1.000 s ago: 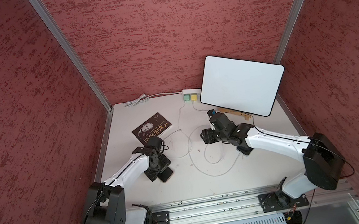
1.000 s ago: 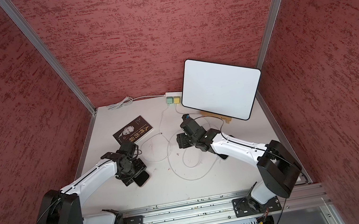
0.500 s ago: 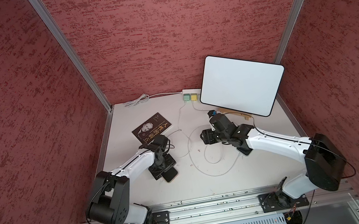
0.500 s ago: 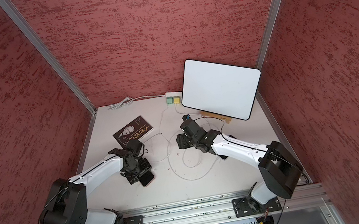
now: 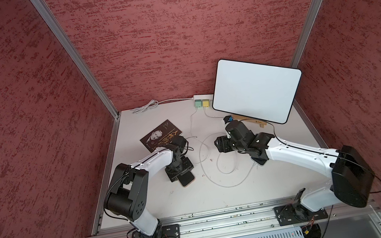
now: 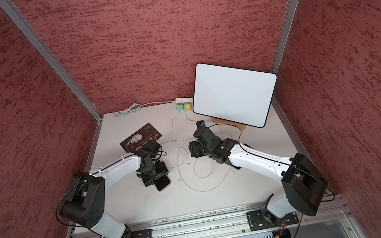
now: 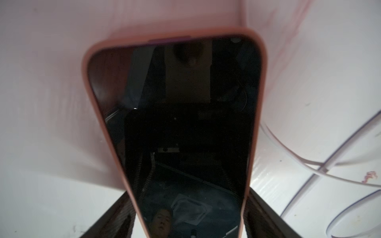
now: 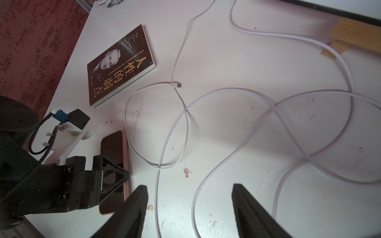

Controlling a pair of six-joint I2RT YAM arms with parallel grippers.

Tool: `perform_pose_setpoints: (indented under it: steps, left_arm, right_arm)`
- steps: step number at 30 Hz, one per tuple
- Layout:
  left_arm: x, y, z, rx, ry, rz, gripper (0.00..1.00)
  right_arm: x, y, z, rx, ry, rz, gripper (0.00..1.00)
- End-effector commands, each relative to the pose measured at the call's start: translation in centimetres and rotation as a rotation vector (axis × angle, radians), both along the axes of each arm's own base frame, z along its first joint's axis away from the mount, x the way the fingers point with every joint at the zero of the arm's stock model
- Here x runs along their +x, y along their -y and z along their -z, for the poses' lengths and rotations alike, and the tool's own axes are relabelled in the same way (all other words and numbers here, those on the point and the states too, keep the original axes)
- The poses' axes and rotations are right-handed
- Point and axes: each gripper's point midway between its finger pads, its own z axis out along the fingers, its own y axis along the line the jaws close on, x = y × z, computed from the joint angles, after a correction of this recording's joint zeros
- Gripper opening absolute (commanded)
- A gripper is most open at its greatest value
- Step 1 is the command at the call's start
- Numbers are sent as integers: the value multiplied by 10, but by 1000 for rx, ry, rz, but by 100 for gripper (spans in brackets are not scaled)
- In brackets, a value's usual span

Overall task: Unplug the charging cable from the phone
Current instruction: Place the phone at the center of the board.

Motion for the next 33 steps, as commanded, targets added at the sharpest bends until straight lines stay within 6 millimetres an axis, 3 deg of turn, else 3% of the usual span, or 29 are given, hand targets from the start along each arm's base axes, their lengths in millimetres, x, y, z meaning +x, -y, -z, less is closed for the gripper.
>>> perform_pose_setpoints:
  steps: [1, 15, 33]
  left_arm:
    - [11, 5, -12, 17, 40, 57, 57]
    - [-19, -32, -15, 113, 24, 44, 57]
    - [-19, -42, 3, 131, -20, 63, 58]
  right_arm:
    - [0, 2, 2, -3, 11, 21, 70]
    - [-1, 3, 6, -12, 11, 15, 70]
    - [-4, 8, 11, -23, 4, 30, 70]
